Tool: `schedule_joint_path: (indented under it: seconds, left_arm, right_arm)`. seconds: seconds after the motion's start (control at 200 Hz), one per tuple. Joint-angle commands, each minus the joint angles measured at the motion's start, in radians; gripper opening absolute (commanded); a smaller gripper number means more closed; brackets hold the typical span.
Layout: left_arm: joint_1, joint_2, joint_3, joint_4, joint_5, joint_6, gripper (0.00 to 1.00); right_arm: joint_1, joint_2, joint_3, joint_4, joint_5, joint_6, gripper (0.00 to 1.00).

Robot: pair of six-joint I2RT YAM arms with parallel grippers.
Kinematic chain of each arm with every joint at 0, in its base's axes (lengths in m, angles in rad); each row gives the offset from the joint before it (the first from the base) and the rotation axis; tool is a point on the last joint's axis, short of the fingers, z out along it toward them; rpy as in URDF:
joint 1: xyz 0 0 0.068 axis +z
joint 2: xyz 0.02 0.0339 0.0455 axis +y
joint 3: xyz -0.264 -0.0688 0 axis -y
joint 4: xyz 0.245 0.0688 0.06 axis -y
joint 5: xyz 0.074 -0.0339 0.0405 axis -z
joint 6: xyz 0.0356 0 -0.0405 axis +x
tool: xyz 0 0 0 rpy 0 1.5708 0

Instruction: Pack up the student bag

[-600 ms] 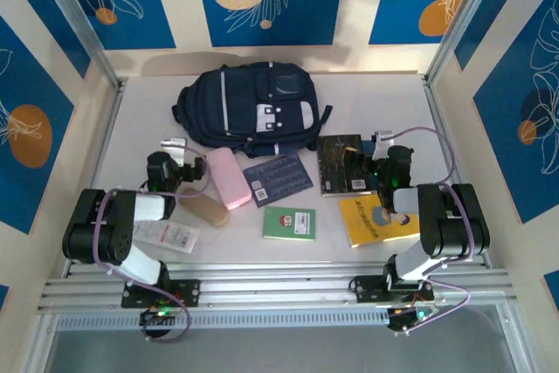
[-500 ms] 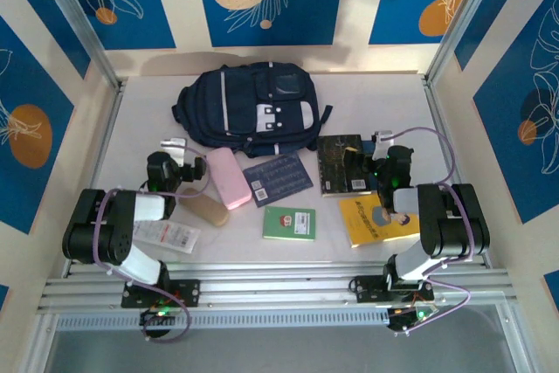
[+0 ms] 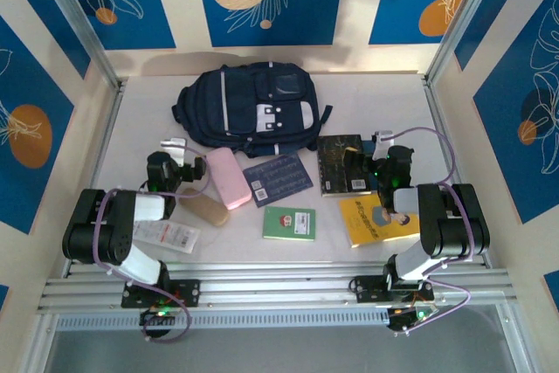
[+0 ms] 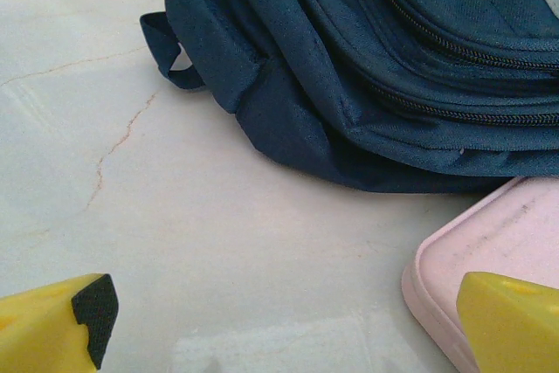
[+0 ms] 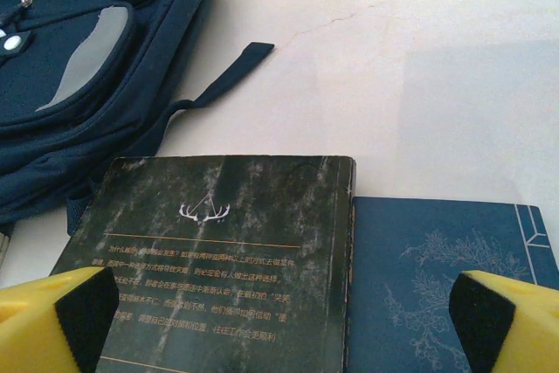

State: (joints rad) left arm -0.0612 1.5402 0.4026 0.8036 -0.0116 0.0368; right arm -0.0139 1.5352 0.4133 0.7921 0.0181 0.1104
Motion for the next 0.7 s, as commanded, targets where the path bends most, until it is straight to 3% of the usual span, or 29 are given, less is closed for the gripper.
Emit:
schedule_joint_path:
  seconds: [0.0, 0.175, 0.25, 0.36, 0.5, 0.635, 0.695]
  left_arm:
    - [-0.004, -0.006, 0.007, 0.013, -0.013, 0.014, 1.0]
    - [-0.005, -0.037, 0.002, 0.002, -0.05, 0.002, 1.0]
    - [-0.006, -0.146, 0.011, -0.114, -0.106, -0.011, 1.0]
    - [-0.007, -0.352, 0.018, -0.26, -0.116, -0.008, 1.0]
    - [-0.081, -0.555, 0.153, -0.553, -0.117, -0.043, 1.0]
    - [-0.211, -0.707, 0.209, -0.643, -0.031, -0.117, 1.0]
    - [-0.279, -0.749, 0.311, -0.802, -0.037, -0.166, 1.0]
  right_arm:
    - [-0.009, -0.01, 0.014, -0.001, -0.021, -0.019, 0.99]
    - [-0.021, -0.014, 0.004, 0.012, -0.043, -0.012, 0.99]
    - [-0.035, -0.042, -0.002, 0.004, -0.046, 0.009, 0.99]
    - [-0.014, -0.21, 0.047, -0.205, 0.009, 0.003, 0.99]
    - [0.094, -0.447, 0.154, -0.457, 0.105, 0.024, 0.99]
    - [0.324, -0.56, 0.285, -0.622, 0.111, -0.062, 0.99]
    - [0.429, -0.601, 0.35, -0.72, 0.111, -0.074, 0.99]
